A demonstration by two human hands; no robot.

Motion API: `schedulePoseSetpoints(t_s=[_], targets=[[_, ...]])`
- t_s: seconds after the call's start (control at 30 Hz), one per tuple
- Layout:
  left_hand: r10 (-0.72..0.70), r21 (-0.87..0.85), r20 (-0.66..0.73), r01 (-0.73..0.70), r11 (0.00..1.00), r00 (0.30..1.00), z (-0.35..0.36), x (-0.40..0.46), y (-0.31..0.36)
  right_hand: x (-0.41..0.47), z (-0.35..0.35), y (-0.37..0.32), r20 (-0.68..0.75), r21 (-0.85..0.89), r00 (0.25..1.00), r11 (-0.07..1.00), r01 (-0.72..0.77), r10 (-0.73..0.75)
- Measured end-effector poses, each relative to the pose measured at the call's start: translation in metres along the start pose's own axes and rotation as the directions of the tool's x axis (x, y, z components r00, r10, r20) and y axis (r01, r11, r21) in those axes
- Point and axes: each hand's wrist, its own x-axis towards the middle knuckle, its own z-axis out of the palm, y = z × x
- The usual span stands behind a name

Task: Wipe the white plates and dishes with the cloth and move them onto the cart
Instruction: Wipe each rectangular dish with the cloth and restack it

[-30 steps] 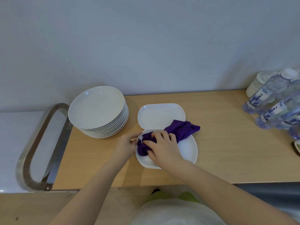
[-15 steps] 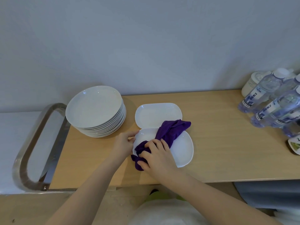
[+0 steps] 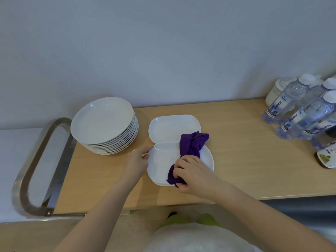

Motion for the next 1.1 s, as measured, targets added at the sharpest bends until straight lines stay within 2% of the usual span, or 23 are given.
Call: schedulePoseSetpoints(t_s=[0.1, 0.27, 0.53, 0.67, 0.73, 0.8, 0.93, 1.1], targets=[[0.001, 0.012, -0.009, -0.001, 1.000, 1.000, 0.001, 0.000, 0.000, -0.012, -0.005, 0.012, 0.059, -0.034, 0.998, 0.999, 0.000, 0.002], [-0.019, 0.051, -0.016, 0.020, 0.999, 1.000, 0.001, 0.000, -0.001, -0.026, -0.013, 0.026, 0.041, -0.008, 0.997, 0.998, -0.060, 0.061], [-0.020, 0.085, 0.002, 0.020, 0.996, 1.000, 0.002, 0.001, -0.003, -0.034, -0.023, 0.044, -0.060, -0.039, 0.993, 0.994, -0.101, 0.099], [-0.018, 0.096, -0.009, 0.019, 0.995, 1.000, 0.003, 0.002, -0.002, -0.027, -0.028, 0.051, -0.165, -0.040, 0.971, 0.982, -0.183, 0.175], [-0.016, 0.095, -0.013, 0.017, 0.995, 1.000, 0.003, 0.002, -0.002, -0.023, -0.033, 0.056, -0.231, 0.142, 0.926, 0.952, -0.270, 0.297], [-0.019, 0.100, -0.017, 0.020, 0.995, 1.000, 0.003, 0.002, -0.003, -0.019, -0.041, 0.066, -0.258, 0.356, 0.853, 0.865, -0.353, 0.454], [-0.013, 0.097, -0.028, 0.016, 0.995, 1.000, 0.003, 0.002, -0.003, -0.015, -0.062, 0.088, -0.334, 0.400, 0.738, 0.797, -0.453, 0.587], [0.008, 0.074, -0.039, -0.005, 0.997, 0.999, 0.004, -0.002, 0.006, -0.017, -0.088, 0.097, -0.457, 0.455, 0.662, 0.795, -0.401, 0.595]])
